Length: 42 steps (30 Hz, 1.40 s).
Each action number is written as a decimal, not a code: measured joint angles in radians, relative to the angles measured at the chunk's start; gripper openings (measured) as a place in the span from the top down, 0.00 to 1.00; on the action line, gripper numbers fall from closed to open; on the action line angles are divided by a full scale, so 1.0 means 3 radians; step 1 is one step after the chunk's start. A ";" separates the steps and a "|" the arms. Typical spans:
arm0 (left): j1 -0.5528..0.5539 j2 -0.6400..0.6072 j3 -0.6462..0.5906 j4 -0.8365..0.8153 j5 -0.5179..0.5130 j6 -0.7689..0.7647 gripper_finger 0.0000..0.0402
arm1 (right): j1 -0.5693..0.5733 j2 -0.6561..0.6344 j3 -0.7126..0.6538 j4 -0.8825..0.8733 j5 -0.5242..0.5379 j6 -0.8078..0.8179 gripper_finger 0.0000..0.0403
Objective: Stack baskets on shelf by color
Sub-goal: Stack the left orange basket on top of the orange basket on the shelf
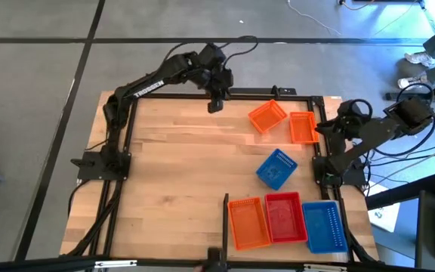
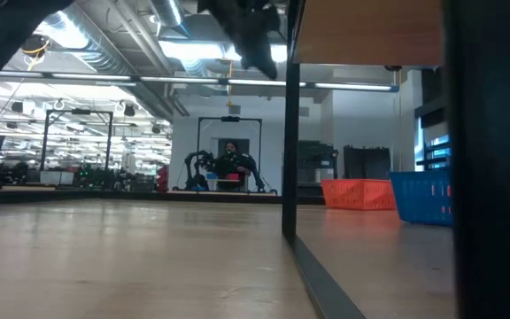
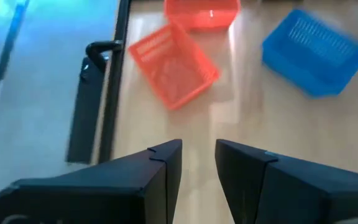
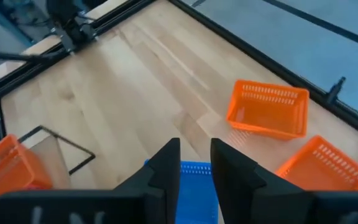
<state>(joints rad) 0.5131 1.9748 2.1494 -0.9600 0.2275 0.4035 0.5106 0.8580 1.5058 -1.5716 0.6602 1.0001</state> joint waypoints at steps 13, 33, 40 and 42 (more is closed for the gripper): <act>0.0825 0.0330 0.0001 0.0385 0.0312 0.0871 0.78 | -0.0229 0.0042 -0.0418 0.0035 0.0440 0.1176 0.78; 0.1027 0.0455 0.0002 0.0541 0.0795 0.0684 0.78 | -0.2385 0.0216 -0.0413 0.1829 -0.0595 -0.1364 0.78; 0.0929 0.0454 0.0001 0.0524 0.0795 0.0659 0.78 | -0.3468 0.0684 -0.0413 0.1915 -0.2020 -0.1908 0.78; 0.0905 0.0454 0.0001 0.0523 0.0795 0.0608 0.78 | -0.3697 0.0867 -0.0413 0.1915 -0.2453 -0.1961 0.78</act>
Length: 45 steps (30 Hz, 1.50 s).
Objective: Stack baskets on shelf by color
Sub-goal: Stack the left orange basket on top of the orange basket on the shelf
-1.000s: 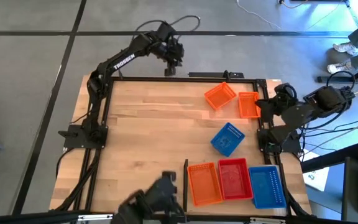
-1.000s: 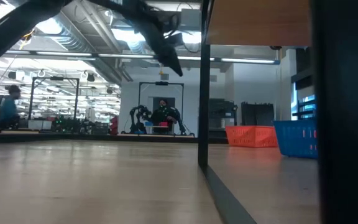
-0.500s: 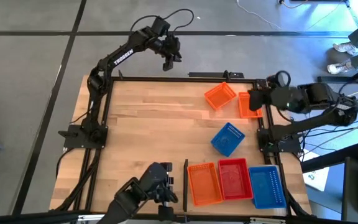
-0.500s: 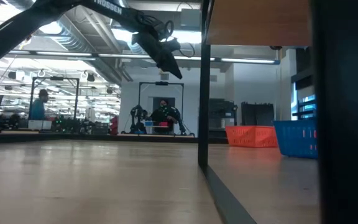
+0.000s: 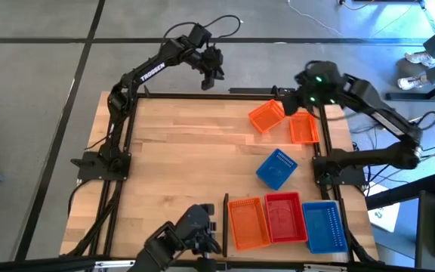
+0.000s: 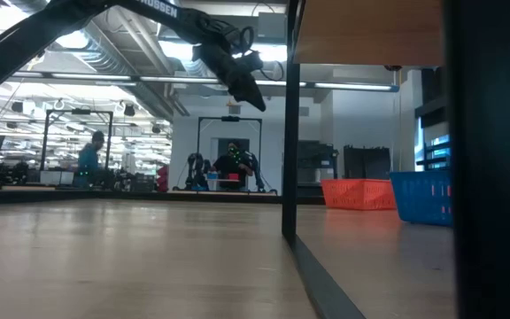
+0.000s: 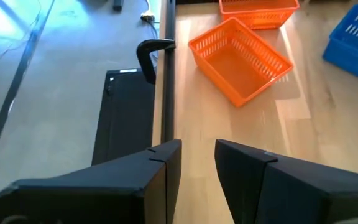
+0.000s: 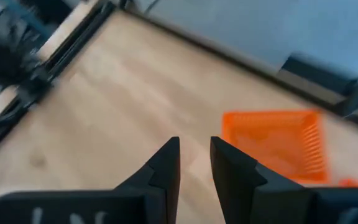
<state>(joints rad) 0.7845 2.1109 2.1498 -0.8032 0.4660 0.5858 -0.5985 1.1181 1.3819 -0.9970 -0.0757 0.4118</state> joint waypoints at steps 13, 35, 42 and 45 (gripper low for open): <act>0.0009 -0.0001 0.0001 -0.0264 -0.0042 -0.0032 0.78 | -0.0296 0.1169 -0.0001 -0.0137 -0.0895 -0.0186 0.78; 0.0024 -0.0003 0.0001 -0.0287 -0.0042 -0.0027 0.78 | -0.0069 0.2224 0.0000 -0.0266 -0.0104 -0.0080 0.78; 0.0024 -0.0004 0.0001 -0.0287 -0.0042 -0.0026 0.78 | -0.0016 0.2394 0.0000 -0.0025 -0.0039 -0.0084 0.78; 0.0024 -0.0005 0.0001 -0.0287 -0.0042 -0.0025 0.78 | -0.0008 0.2461 0.0000 -0.0010 -0.0039 -0.0068 0.78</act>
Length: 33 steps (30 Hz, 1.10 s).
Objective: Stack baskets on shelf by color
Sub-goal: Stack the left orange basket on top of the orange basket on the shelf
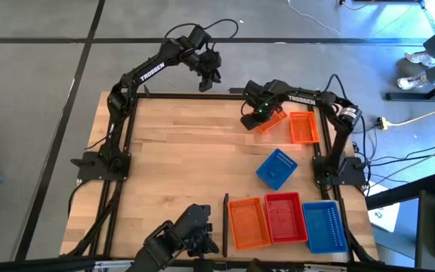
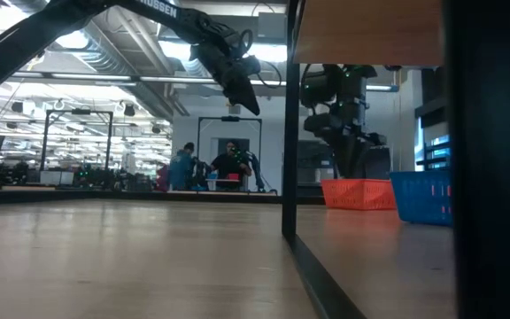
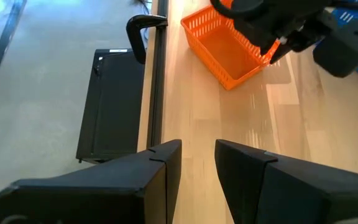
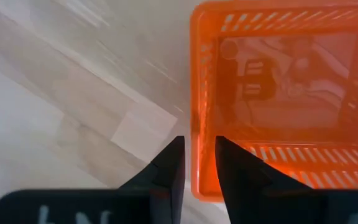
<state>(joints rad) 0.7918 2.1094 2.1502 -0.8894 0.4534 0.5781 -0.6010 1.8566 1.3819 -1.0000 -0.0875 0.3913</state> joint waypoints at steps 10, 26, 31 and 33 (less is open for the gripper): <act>0.0000 -0.0001 0.0000 0.0000 0.0000 0.0000 0.78 | 0.0000 0.0204 0.0000 0.0033 0.0000 -0.0065 0.78; 0.0000 -0.0001 0.0000 0.0000 0.0001 -0.0001 0.78 | 0.0063 0.0293 0.0148 -0.0247 0.0051 -0.0901 0.99; -0.0001 -0.0001 0.0001 0.0001 0.0001 -0.0003 0.78 | 0.0228 0.0244 0.0463 -0.0764 0.0139 -0.1046 0.99; -0.0001 -0.0001 0.0001 0.0001 0.0001 -0.0004 0.78 | 0.0351 0.0203 0.0610 -0.0958 0.0242 -0.1100 0.99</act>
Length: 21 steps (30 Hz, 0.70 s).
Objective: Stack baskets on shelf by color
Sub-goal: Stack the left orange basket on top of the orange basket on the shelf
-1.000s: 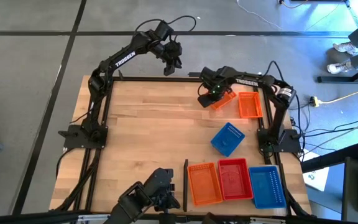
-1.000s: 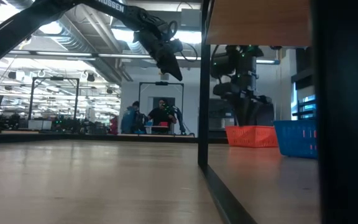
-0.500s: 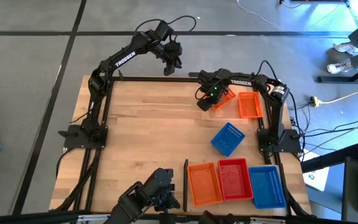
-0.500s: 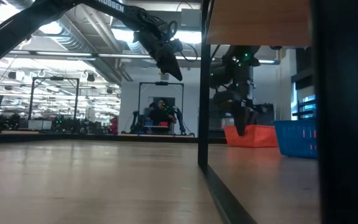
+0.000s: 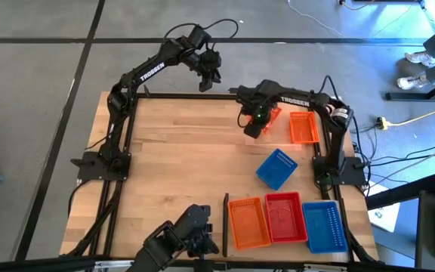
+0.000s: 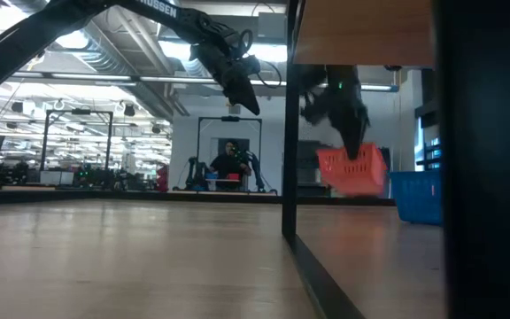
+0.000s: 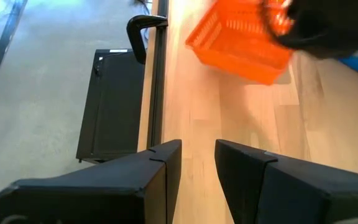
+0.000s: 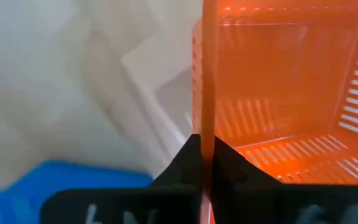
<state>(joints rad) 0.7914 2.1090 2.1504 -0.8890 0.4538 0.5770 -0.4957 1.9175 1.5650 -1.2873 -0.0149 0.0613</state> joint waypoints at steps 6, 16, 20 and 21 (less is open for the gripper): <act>0.0001 0.0000 0.0001 -0.0003 -0.0062 -0.0265 0.78 | 0.0340 -0.0072 0.0605 -0.0696 0.0388 -0.0096 0.99; -0.0067 -0.0265 0.0002 -0.0654 0.0372 -0.0244 0.78 | 0.0971 -0.0456 0.1202 -0.0949 0.0508 -0.0294 1.00; -0.0130 -0.0500 0.0002 -0.0884 0.0530 -0.0254 0.78 | 0.1222 -0.0771 0.1202 -0.0952 0.0512 -0.0310 1.00; -0.0158 -0.0570 0.0002 -0.0892 0.0563 -0.0262 0.78 | 0.1297 -0.0848 0.1202 -0.0951 0.0512 -0.0306 1.00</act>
<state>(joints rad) 0.7441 1.9381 2.1511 -1.1566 0.6227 0.4984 -0.1066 1.6631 1.9255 -1.5728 0.1385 -0.0305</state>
